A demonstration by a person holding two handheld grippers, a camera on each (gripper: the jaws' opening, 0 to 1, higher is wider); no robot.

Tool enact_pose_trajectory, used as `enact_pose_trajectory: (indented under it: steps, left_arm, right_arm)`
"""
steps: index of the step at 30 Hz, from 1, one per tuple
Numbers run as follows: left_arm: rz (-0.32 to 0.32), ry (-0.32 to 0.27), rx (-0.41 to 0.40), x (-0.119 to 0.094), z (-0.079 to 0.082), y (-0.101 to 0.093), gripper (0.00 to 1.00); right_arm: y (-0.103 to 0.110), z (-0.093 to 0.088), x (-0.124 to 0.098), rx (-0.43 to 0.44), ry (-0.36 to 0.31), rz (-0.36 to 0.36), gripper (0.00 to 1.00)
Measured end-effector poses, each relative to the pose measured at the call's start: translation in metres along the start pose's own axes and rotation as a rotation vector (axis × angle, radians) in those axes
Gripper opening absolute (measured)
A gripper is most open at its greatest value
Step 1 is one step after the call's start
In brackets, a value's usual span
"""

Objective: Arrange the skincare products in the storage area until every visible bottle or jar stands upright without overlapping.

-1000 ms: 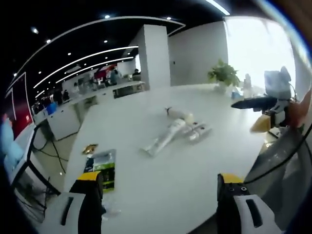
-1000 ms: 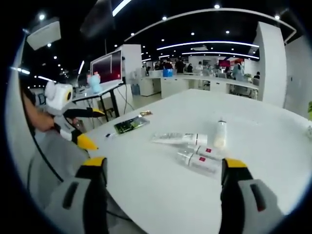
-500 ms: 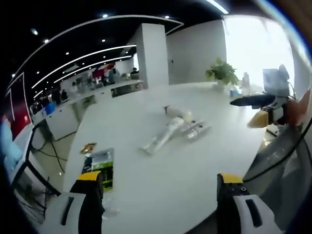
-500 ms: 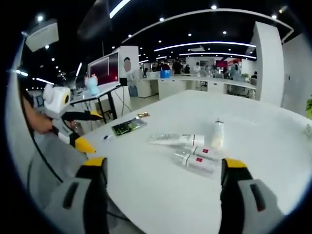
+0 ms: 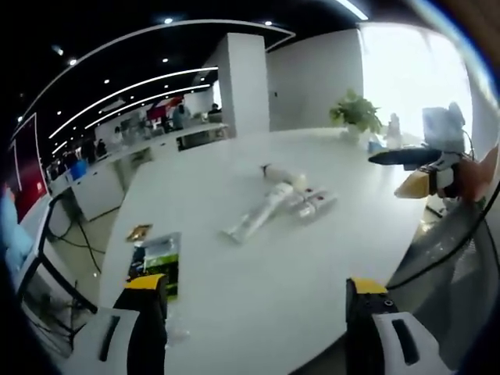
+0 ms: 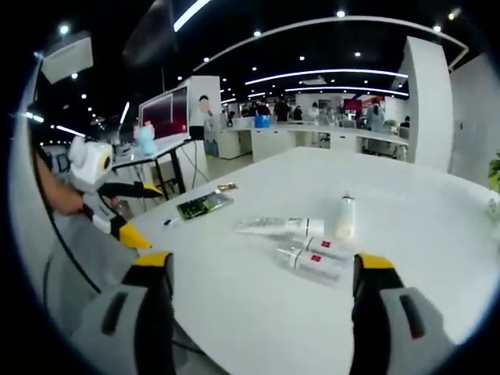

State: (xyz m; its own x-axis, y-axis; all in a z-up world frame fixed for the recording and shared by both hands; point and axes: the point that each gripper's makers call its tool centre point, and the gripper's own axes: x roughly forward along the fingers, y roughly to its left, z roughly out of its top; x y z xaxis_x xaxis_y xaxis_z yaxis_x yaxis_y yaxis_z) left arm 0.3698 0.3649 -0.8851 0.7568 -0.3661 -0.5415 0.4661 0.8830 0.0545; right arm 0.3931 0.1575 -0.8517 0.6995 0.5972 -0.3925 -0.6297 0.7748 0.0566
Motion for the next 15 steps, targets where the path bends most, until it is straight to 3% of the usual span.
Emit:
enact_pose_trajectory:
  steps: [15]
  left_arm:
    - [-0.01,0.012,0.006,0.0008,-0.0021,-0.0025,0.94]
  right_arm:
    - [-0.0074,-0.0031,-0.0025,0.004,0.01,-0.027,0.96]
